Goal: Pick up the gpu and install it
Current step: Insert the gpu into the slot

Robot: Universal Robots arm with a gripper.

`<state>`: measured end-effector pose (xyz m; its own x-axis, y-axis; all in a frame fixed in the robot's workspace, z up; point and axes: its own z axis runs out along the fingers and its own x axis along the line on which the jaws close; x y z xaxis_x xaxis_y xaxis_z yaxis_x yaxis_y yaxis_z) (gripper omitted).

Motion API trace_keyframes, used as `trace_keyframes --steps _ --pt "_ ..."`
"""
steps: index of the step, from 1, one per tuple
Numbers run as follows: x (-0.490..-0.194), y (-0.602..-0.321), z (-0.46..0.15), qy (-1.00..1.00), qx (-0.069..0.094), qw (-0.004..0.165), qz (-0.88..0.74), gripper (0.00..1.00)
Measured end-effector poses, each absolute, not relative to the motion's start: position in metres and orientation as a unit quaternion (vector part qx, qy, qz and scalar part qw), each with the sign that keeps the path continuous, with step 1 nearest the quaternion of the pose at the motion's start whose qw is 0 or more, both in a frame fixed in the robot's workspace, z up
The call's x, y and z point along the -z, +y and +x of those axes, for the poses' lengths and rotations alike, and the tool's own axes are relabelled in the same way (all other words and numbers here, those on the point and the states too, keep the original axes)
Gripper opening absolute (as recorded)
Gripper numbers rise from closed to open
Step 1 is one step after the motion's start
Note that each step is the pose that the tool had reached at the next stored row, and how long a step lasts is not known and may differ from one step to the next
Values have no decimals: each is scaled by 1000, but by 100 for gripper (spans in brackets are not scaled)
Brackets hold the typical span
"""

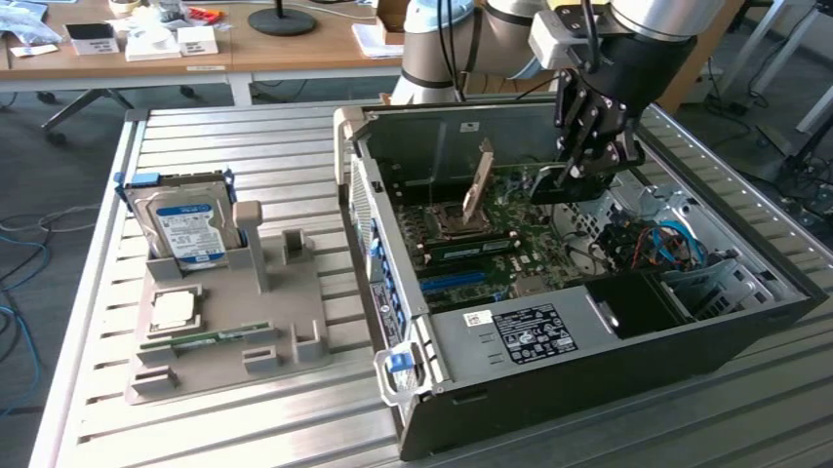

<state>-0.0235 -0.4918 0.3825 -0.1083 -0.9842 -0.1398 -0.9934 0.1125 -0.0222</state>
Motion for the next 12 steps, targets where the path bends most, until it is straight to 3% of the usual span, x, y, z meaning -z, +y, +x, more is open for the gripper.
trace_keyframes --steps 12 --pt "-375 -492 -25 743 -39 60 -665 27"
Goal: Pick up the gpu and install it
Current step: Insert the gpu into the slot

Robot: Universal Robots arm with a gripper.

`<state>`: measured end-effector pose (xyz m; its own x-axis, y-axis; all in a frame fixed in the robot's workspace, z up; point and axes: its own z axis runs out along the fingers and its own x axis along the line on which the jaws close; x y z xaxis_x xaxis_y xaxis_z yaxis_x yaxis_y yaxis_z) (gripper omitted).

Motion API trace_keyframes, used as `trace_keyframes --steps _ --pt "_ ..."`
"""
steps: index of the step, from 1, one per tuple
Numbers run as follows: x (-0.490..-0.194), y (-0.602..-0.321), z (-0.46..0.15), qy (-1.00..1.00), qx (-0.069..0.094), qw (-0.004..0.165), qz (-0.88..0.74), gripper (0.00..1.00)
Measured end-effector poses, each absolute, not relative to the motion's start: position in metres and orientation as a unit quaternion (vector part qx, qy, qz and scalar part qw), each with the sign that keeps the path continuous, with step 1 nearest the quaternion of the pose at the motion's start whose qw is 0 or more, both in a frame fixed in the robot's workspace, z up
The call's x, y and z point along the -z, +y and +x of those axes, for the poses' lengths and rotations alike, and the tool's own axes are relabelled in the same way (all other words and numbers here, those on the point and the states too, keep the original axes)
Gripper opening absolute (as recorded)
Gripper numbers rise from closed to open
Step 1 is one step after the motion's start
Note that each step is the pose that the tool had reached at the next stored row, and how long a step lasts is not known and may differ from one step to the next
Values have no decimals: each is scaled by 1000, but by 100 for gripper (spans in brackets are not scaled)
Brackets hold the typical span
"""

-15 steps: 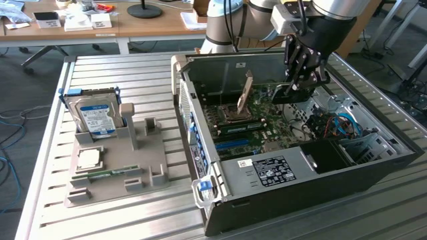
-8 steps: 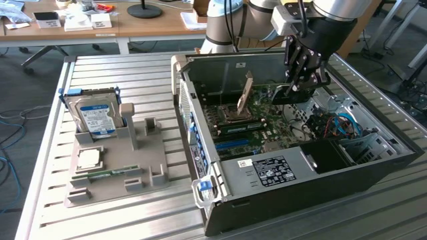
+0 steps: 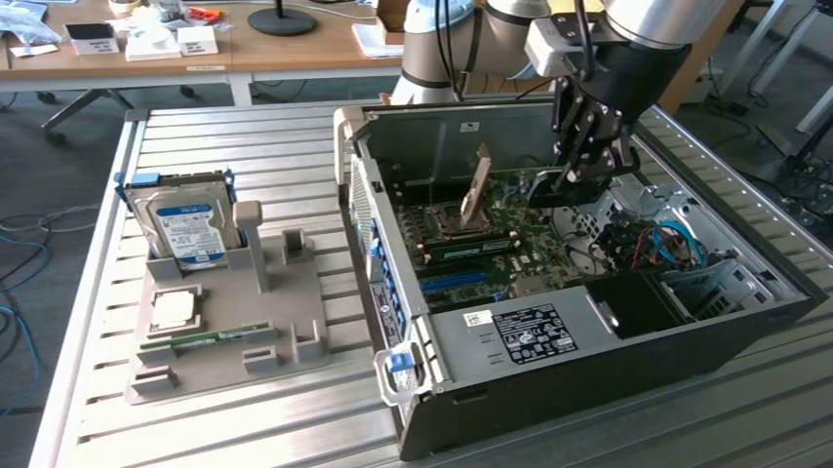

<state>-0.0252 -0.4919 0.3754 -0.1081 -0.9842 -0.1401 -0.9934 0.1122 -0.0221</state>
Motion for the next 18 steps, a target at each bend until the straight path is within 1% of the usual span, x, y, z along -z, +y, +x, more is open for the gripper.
trace_keyframes --steps 13,18 --pt "-374 -492 -33 743 -39 60 -665 27" --pt "-368 -492 -35 743 -39 60 -665 27"
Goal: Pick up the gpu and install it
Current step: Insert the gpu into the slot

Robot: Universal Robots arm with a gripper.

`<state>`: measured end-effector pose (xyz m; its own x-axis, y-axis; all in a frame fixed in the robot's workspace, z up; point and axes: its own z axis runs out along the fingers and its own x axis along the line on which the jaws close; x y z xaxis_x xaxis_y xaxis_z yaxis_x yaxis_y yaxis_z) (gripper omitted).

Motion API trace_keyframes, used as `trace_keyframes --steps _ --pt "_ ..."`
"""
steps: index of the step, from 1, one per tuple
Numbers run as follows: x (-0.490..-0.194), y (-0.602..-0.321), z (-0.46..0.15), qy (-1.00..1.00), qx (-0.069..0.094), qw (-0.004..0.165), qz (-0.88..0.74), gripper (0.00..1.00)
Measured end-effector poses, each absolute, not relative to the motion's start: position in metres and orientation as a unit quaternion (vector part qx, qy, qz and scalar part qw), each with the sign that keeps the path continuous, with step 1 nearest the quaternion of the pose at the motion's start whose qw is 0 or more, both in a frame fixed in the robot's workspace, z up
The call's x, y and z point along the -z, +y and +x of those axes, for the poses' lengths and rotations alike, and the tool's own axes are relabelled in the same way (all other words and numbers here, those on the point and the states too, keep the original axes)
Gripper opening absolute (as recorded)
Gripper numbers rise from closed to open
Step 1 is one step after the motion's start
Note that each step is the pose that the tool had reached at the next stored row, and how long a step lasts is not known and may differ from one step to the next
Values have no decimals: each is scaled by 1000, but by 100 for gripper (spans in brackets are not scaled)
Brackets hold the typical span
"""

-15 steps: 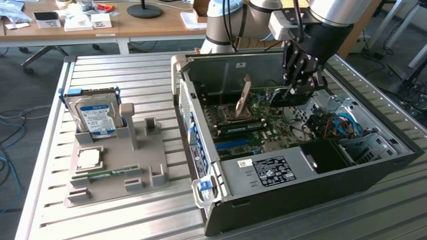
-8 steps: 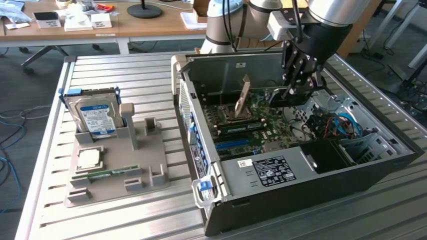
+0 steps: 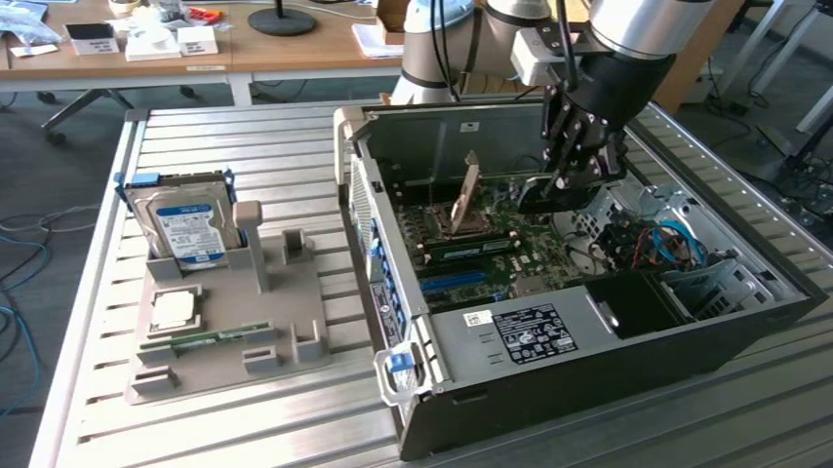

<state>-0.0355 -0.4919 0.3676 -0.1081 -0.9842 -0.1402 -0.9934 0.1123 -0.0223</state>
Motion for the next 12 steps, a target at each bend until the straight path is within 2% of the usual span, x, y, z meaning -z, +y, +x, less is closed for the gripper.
trace_keyframes --steps 12 --pt "-365 -492 -40 743 -39 60 -665 27"
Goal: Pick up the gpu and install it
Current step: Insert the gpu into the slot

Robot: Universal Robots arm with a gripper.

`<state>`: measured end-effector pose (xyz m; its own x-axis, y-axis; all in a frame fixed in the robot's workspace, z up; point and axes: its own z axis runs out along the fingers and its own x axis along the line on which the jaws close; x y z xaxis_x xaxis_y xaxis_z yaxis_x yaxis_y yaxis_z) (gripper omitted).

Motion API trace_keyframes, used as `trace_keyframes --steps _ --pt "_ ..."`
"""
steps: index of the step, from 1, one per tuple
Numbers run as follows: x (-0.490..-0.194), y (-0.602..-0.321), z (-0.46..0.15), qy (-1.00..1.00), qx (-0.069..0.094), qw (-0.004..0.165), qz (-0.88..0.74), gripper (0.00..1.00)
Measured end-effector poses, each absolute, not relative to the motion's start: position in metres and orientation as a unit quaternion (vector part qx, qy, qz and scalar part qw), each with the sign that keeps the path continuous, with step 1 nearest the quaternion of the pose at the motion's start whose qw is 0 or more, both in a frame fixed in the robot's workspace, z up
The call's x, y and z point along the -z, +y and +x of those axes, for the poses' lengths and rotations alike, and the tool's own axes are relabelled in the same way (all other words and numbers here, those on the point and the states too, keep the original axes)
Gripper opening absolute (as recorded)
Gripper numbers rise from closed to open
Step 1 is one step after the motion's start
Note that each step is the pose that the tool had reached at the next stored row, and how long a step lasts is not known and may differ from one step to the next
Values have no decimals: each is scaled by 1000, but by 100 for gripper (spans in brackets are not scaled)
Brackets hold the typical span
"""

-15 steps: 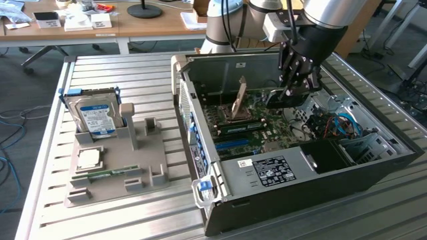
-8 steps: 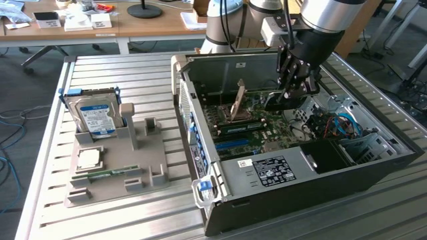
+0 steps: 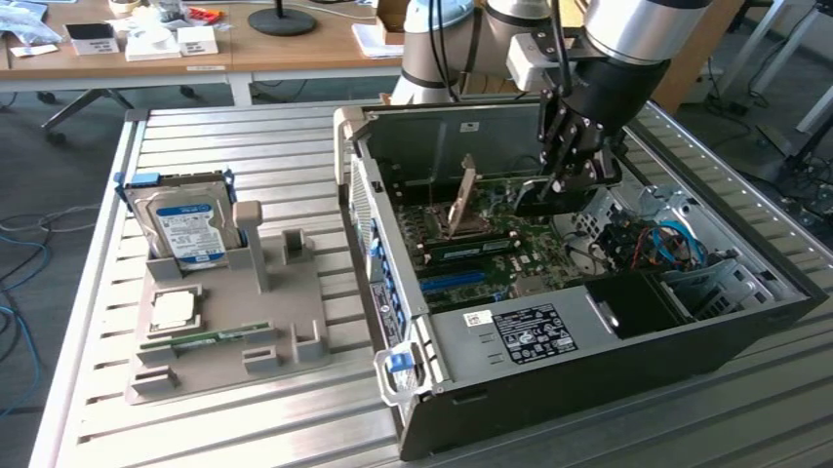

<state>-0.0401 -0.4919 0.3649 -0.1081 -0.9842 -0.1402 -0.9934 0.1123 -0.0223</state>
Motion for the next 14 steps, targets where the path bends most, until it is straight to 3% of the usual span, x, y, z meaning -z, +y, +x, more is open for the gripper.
trace_keyframes --steps 14 --pt "-355 -492 -46 743 -39 60 -665 27"
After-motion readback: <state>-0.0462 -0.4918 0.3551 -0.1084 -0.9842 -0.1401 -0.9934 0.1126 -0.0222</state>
